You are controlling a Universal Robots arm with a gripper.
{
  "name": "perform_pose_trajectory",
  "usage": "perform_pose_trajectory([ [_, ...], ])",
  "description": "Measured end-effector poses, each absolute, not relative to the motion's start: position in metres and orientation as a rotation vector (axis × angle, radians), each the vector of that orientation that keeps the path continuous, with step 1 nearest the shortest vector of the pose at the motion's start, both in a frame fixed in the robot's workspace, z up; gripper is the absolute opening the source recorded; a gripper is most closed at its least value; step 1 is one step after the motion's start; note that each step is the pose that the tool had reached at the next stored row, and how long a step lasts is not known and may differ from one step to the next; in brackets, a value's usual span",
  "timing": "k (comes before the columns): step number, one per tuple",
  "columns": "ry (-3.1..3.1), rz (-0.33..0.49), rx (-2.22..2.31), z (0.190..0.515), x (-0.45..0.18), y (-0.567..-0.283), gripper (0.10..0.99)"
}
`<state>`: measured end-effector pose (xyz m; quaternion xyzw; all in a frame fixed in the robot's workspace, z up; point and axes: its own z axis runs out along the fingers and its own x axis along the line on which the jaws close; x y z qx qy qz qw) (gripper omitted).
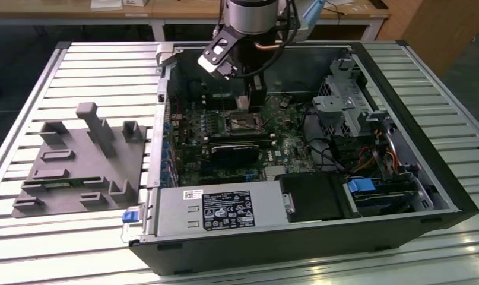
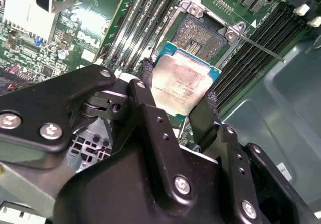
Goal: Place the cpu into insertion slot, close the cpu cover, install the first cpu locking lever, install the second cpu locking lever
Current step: 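Place the cpu into insertion slot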
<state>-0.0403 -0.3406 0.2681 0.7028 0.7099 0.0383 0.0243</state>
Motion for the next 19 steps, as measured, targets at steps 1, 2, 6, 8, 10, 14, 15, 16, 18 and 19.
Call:
perform_pose_trajectory([
  [1,2.196,0.118,2.175,0.266,-0.040,-0.340,0.537],
  [2,2.196,0.118,2.175,0.264,-0.040,-0.340,0.537],
  [6,2.197,0.117,2.175,0.257,-0.040,-0.338,0.537],
  [8,2.197,0.116,2.176,0.254,-0.040,-0.336,0.537],
  [10,2.197,0.116,2.176,0.250,-0.040,-0.335,0.537],
  [14,2.190,0.116,2.183,0.243,-0.040,-0.333,0.537],
  [15,2.188,0.116,2.185,0.241,-0.040,-0.332,0.537],
  [16,2.187,0.115,2.186,0.240,-0.041,-0.332,0.537],
  [18,2.182,0.115,2.191,0.237,-0.041,-0.330,0.537],
  [19,2.176,0.115,2.196,0.236,-0.041,-0.330,0.537],
])
